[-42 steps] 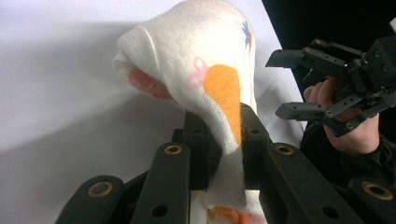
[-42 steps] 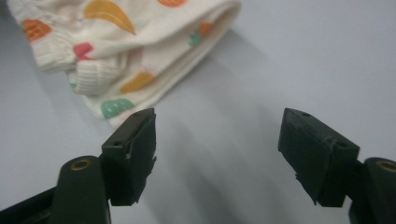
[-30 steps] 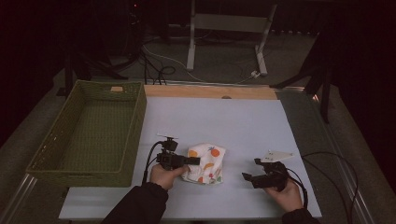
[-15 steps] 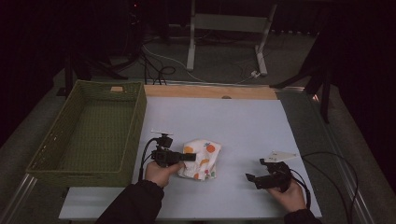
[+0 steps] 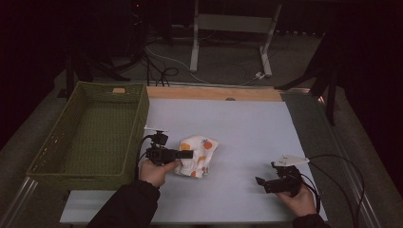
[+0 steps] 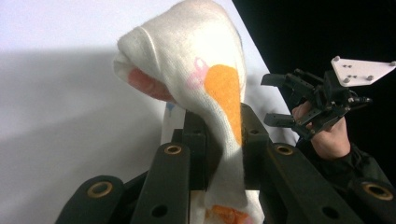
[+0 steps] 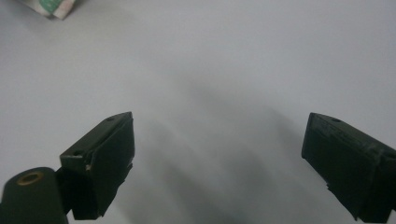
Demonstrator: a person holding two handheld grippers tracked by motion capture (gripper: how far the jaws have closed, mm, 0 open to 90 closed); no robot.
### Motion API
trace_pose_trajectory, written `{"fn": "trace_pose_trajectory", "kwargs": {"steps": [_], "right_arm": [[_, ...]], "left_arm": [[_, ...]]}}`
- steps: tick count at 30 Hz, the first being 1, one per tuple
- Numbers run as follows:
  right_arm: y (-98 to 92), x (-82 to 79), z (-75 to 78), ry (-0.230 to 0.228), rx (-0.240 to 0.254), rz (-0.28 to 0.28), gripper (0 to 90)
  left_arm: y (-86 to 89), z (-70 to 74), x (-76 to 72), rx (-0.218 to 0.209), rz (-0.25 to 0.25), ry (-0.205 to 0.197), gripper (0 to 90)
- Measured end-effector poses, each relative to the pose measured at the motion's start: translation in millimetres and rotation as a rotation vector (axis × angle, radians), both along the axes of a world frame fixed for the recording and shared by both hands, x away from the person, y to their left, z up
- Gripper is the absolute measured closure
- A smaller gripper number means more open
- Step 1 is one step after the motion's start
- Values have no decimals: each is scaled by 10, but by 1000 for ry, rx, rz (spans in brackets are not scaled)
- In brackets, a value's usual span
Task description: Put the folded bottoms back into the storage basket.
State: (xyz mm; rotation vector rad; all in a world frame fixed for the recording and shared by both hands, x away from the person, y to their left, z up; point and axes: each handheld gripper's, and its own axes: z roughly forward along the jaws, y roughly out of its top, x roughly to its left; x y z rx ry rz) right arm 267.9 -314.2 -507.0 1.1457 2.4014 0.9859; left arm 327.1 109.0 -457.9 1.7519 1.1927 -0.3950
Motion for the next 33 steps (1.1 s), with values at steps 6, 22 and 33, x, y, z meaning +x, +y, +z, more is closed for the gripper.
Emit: {"fn": "trace_pose_trajectory", "kwargs": {"steps": [6, 22, 33], "right_arm": [[-36, -14, -1, 7, 9, -18, 95], [-79, -37, 19, -9, -1, -30, 95], [-99, -36, 19, -16, 2, -30, 95]], "left_arm": [[55, 85, 5, 3, 5, -14, 788], [271, 303, -1, 22, 34, -50, 788], [426, 488, -29, 60, 59, -80, 788]]}}
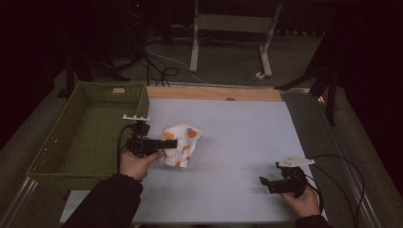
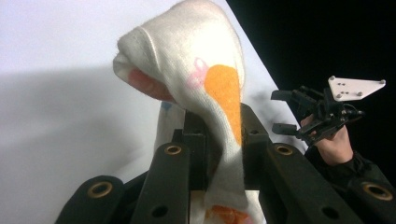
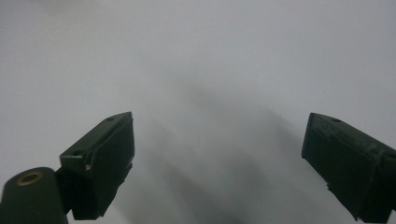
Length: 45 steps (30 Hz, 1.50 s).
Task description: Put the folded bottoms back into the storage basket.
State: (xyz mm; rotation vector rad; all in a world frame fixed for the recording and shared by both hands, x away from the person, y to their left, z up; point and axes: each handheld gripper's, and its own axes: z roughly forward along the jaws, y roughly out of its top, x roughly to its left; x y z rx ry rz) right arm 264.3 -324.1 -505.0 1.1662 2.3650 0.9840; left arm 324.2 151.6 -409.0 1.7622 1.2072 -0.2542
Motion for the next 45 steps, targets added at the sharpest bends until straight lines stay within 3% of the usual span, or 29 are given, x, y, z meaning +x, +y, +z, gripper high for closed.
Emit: {"fn": "trace_pose_trajectory", "kwargs": {"steps": [8, 23, 45], "right_arm": [[-4, -4, 4, 2, 5, -2, 95], [-8, -1, 3, 4, 0, -1, 95], [-19, 4, -5, 6, -3, -1, 95]], "left_arm": [[171, 146, -20, 61, 21, -20, 789], [434, 346, -19, 127, 66, -45, 789], [830, 586, -28, 139, 139, -67, 789]]}}
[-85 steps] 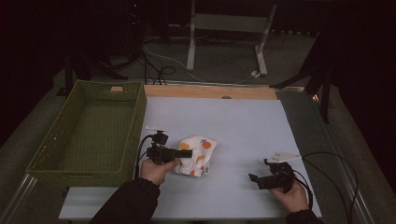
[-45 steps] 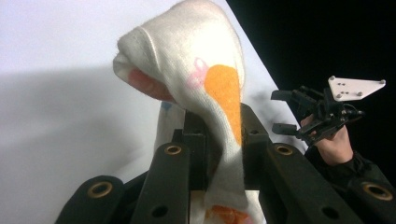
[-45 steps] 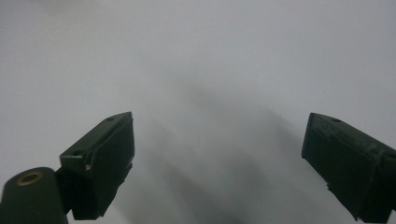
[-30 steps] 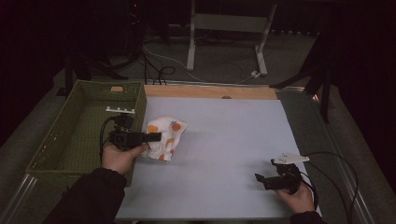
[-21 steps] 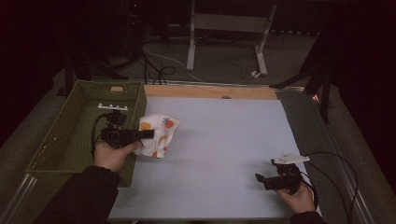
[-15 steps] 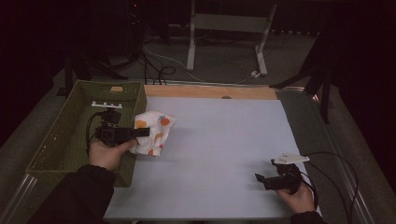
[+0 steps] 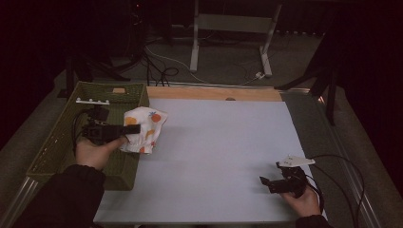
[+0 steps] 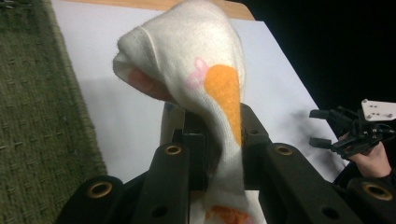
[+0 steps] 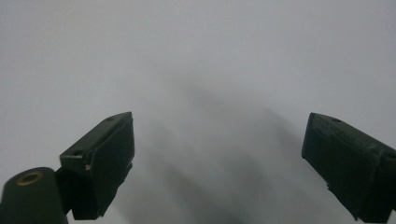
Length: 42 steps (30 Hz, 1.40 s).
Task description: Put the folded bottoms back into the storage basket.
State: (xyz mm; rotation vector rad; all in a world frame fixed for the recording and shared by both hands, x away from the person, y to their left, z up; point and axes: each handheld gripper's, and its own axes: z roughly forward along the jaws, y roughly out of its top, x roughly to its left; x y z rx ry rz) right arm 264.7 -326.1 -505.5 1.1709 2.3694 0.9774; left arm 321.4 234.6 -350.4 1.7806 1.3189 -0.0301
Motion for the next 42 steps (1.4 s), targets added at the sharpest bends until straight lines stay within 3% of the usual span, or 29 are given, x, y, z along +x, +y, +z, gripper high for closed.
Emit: {"fn": "trace_pose_trajectory", "kwargs": {"steps": [23, 42], "right_arm": [[-17, 7, 5, -8, -1, -11, 93], [-24, 12, 6, -15, -2, -14, 92]], "left_arm": [[397, 220, -4, 10, 69, -25, 788], [621, 256, -7, 1, 118, -26, 788]]}}
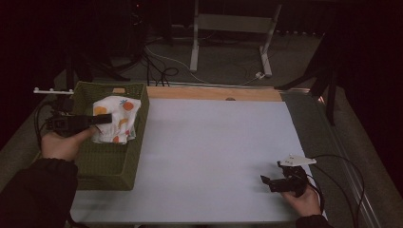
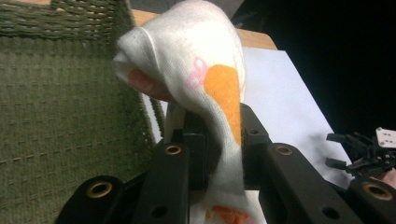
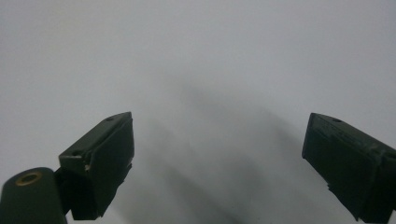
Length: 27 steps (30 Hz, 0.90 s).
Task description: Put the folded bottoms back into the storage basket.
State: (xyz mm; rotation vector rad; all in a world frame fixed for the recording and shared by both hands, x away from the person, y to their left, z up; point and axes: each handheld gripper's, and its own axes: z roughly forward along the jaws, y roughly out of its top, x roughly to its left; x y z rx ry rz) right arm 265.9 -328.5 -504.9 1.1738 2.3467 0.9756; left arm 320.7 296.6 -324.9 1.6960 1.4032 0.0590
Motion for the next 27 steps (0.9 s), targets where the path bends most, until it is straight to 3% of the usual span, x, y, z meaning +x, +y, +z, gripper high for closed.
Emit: {"fn": "trace_pose_trajectory", "kwargs": {"steps": [14, 27], "right_arm": [[19, 1, -4, 6, 6, 1, 92], [26, 3, -12, 12, 0, 8, 92]], "left_arm": [[223, -39, -44, -1, 52, 7, 788], [310, -310, -39, 2, 70, 59, 788]]}}
